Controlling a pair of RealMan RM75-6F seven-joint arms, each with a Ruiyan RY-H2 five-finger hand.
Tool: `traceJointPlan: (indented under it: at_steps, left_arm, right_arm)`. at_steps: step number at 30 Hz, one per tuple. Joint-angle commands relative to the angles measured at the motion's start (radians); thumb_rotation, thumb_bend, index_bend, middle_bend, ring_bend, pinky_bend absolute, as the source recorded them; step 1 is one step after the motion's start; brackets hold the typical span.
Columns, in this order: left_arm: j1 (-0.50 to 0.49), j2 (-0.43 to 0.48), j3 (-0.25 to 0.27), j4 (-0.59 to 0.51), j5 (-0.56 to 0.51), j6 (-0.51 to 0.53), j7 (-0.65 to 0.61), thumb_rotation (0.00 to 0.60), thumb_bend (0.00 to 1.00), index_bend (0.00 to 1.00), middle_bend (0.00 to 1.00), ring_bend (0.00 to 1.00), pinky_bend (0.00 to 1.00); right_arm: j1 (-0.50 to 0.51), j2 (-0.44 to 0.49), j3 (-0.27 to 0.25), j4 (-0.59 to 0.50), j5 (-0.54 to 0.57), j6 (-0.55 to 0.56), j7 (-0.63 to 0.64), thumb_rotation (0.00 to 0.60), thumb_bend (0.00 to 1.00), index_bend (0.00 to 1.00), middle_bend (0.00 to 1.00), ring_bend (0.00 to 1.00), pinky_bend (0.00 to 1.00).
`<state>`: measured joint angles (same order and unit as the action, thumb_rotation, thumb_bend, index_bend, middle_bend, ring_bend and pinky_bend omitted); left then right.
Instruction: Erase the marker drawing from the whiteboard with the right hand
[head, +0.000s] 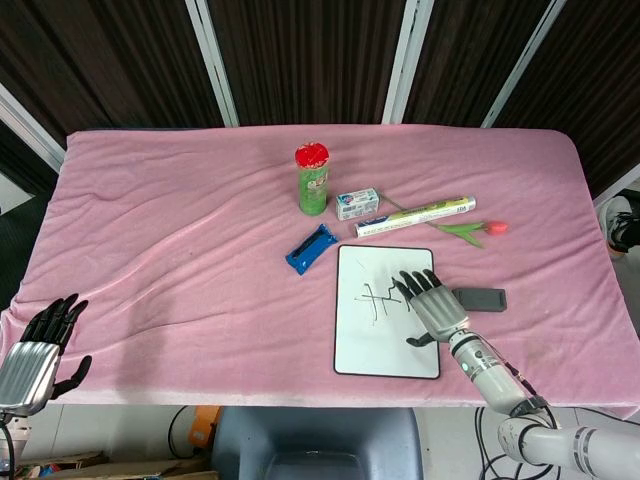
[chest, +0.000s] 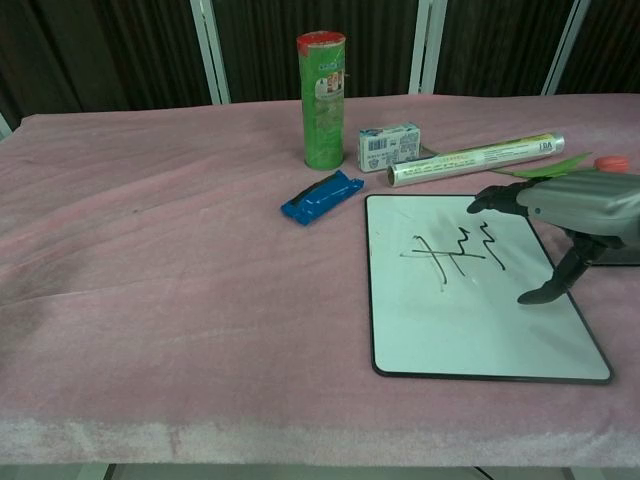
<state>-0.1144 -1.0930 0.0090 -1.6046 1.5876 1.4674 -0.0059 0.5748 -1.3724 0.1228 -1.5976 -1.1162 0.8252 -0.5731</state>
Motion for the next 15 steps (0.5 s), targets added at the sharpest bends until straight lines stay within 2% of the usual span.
traceJointPlan:
  at_steps: [1,8,15]
  left_arm:
    - [-0.001,0.000,0.000,0.000,-0.003,-0.004,0.001,0.600,0.39,0.00,0.00,0.00,0.13]
    - [-0.001,-0.001,0.001,-0.003,-0.005,-0.004,0.009,0.600,0.39,0.00,0.00,0.00,0.13]
    - [0.001,0.001,0.005,-0.005,0.007,0.003,0.002,0.600,0.39,0.00,0.00,0.00,0.13]
  right_arm:
    - [0.007,0.007,-0.007,0.001,0.010,0.002,0.010,0.600,0.30,0.00,0.00,0.00,0.00]
    - [0.014,0.026,-0.029,0.005,0.027,0.024,0.011,0.600,0.30,0.00,0.00,0.00,0.00]
    - [-0.021,0.073,-0.056,0.020,0.030,0.080,0.048,0.600,0.30,0.01,0.00,0.00,0.00]
